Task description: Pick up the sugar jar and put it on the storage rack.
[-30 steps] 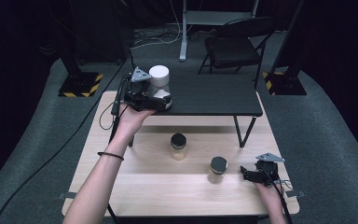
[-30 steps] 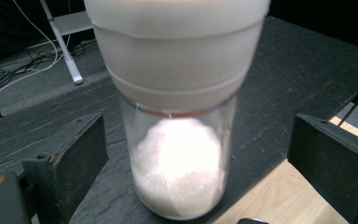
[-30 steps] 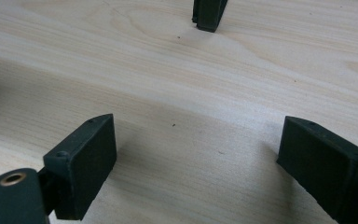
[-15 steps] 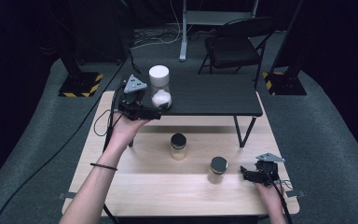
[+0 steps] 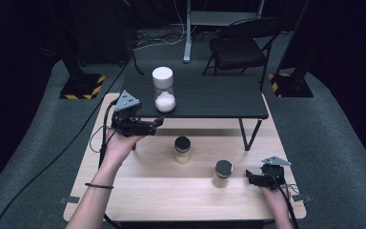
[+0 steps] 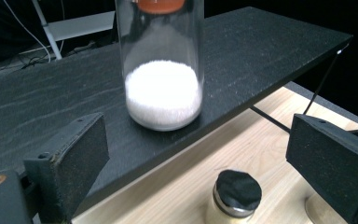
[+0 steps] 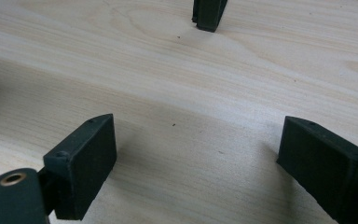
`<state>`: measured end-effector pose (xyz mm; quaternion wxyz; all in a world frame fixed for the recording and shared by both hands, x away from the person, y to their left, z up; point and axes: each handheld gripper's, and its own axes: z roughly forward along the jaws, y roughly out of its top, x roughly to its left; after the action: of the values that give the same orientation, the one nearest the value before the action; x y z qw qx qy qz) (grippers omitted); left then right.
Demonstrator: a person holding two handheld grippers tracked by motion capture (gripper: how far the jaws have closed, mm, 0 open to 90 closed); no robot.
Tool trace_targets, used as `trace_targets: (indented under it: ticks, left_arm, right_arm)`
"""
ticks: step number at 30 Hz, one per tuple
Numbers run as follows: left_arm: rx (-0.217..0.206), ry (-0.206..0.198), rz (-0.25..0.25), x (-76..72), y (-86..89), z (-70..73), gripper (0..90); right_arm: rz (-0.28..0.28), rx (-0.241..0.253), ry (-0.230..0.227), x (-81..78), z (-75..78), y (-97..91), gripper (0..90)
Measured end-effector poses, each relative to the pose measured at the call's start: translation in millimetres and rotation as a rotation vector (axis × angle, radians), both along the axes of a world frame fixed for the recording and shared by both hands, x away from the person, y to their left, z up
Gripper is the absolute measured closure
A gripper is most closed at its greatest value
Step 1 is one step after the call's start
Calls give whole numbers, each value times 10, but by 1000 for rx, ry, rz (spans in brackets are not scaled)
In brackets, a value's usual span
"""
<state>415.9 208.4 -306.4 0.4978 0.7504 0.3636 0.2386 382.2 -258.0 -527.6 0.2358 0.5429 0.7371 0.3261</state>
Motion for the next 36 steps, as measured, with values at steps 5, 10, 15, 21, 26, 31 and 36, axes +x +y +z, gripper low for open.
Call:
trace_targets:
  ticks: [5, 10, 15, 21, 26, 31, 36]
  left_arm:
    - [-3, -14, -3, -123, 57, -72, 55]
    - [9, -12, 14, -215, 124, -210, 55]
    - [-5, 1, 13, -259, 194, -321, 55]
    - [0, -13, 26, -371, 290, -455, 60]
    - [27, -19, 34, -463, 310, -538, 60]
    - [25, -19, 38, -531, 336, -631, 60]
    - [13, -13, 39, -564, 385, -747, 60]
  right_arm:
    - [0, 0, 0, 0, 0, 0, 105]
    - [0, 0, 0, 0, 0, 0, 105]
    - [-1, -1, 0, 0, 0, 1, 105]
    - [-1, -1, -1, 0, 0, 1, 105]
    - [-2, -1, -1, -1, 0, 1, 105]
    - [-2, -1, -1, -1, 0, 2, 105]
    - [-2, -1, -1, -2, 0, 1, 105]
